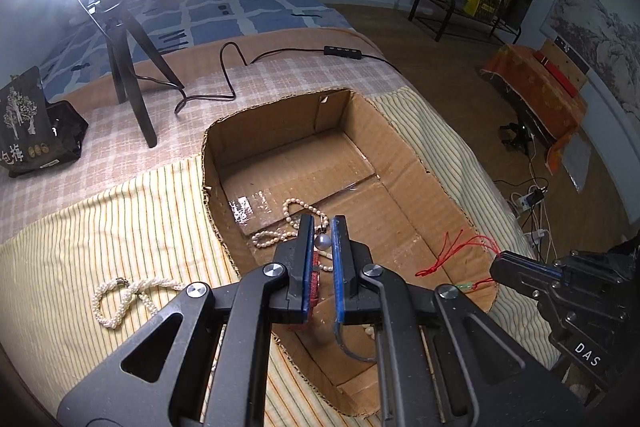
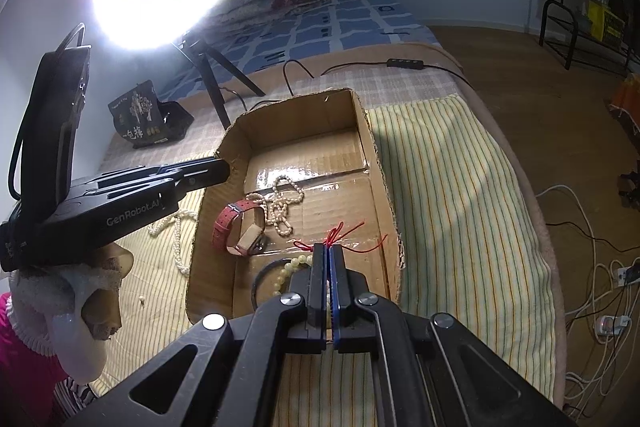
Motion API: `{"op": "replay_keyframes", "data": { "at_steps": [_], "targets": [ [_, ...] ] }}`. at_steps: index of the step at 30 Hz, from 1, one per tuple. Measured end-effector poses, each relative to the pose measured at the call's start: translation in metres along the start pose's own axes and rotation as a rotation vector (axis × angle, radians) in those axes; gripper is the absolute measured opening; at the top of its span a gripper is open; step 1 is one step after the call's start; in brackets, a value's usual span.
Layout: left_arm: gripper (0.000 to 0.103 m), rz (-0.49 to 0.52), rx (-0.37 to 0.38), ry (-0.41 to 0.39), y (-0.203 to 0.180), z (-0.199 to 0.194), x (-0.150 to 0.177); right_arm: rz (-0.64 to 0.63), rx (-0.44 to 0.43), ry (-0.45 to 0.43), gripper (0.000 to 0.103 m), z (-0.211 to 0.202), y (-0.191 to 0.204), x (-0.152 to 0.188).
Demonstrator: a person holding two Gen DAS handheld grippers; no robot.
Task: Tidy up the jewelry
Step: 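Open left tool dropping earring into box while right tool releases pendant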
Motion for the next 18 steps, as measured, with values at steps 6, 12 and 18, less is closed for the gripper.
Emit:
{"op": "replay_keyframes", "data": {
  "at_steps": [6,12,18],
  "targets": [
    [0.006,0.003,-0.005,-0.002,-0.0011,-0.0001,-0.0002,-0.006,0.000,0.001,0.018,0.0012,0.0013,0.0015],
    [0.053,0.014,-0.025,-0.020,-0.0013,-0.0036,-0.0013,-0.019,0.013,-0.005,0.041,-0.0002,0.0020,0.0025],
    [0.067,0.011,-0.048,-0.048,0.0004,-0.0087,-0.0051,-0.056,0.039,-0.019,0.074,-0.0008,0.0067,0.0026]
  ]
}}
Point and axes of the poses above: each gripper's, at about its wrist camera, not at the fingertips, and z roughly the way its jaws point, y to its left, x to its underside, the point moved 1 cm from there along z, roughly the way its jaws point, and after that the axes turned 12 degrees about -y, right-handed, at the moved point
